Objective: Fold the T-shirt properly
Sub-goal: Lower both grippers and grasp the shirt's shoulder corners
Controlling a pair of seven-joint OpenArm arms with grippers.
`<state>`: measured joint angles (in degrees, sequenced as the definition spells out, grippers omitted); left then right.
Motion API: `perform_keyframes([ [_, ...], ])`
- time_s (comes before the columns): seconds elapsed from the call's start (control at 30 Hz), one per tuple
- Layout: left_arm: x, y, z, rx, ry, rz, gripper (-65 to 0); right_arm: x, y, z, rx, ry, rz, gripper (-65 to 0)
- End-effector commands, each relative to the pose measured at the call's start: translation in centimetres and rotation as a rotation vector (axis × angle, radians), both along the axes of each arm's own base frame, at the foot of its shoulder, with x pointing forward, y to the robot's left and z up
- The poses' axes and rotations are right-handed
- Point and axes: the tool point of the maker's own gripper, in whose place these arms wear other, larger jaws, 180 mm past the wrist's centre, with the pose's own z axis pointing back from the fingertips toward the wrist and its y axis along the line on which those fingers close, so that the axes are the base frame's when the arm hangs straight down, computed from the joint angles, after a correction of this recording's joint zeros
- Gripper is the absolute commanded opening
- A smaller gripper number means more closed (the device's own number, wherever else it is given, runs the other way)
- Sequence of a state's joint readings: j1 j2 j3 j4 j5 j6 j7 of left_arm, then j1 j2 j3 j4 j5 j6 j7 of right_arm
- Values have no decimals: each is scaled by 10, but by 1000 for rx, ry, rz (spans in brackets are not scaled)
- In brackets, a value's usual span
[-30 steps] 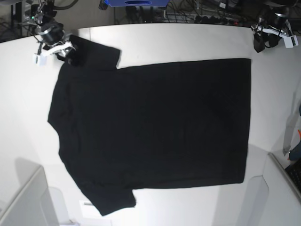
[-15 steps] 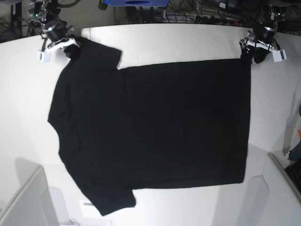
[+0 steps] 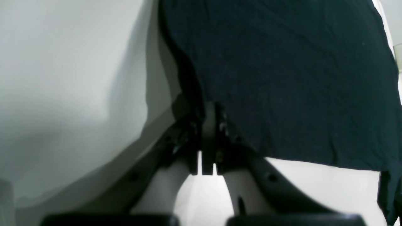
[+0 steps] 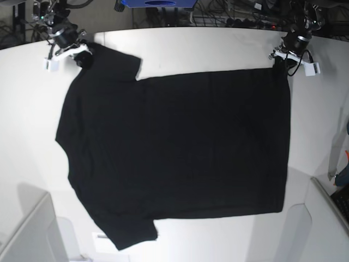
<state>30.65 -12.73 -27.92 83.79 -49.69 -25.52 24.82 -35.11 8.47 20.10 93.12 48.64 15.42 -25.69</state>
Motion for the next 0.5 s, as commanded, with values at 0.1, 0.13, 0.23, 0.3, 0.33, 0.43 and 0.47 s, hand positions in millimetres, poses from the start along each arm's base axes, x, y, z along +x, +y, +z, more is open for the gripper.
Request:
perform_keyframes([
  [0.1,-4,1,4,34,24,-37,-650,-11,-2,3,-23,24,15,-650],
  [0.13,-9,1,5,39,30,-40,-650,-12,-1,5,-26,21,18,-650],
  [0.23,-20,18,14,86,41,-36,-650,-19,1,12,-33,20,31,-650],
  [0.3,-26,24,18,103,48,-34,-650,-27,3,15,-35,29,39,-650],
  [0.33,-33,26,17,108,62,-31,-650,-32,4,15,-36,37,42,-650],
  [0.43,-45,36,24,137,76,-21,-650,-44,5,18,-40,53,51,-650],
  [0.47,-51,40,26,148,82,-17,-650,-48,6,20,-42,57,55,-650],
])
